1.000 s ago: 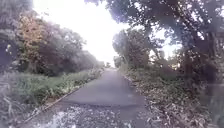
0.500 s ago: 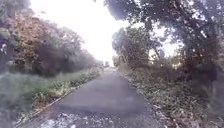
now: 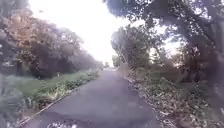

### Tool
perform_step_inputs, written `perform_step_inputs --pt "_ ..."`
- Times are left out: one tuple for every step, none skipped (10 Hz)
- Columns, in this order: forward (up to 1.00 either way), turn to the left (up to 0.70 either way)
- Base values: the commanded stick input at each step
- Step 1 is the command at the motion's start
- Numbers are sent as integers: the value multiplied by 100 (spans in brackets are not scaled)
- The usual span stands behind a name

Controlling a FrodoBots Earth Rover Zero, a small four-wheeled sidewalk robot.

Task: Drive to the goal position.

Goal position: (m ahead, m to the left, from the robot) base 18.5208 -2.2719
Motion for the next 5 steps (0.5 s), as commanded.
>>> perform_step_inputs --pt "45 0" --pt "45 0" --pt "45 0" --pt "45 0" --pt "45 0"
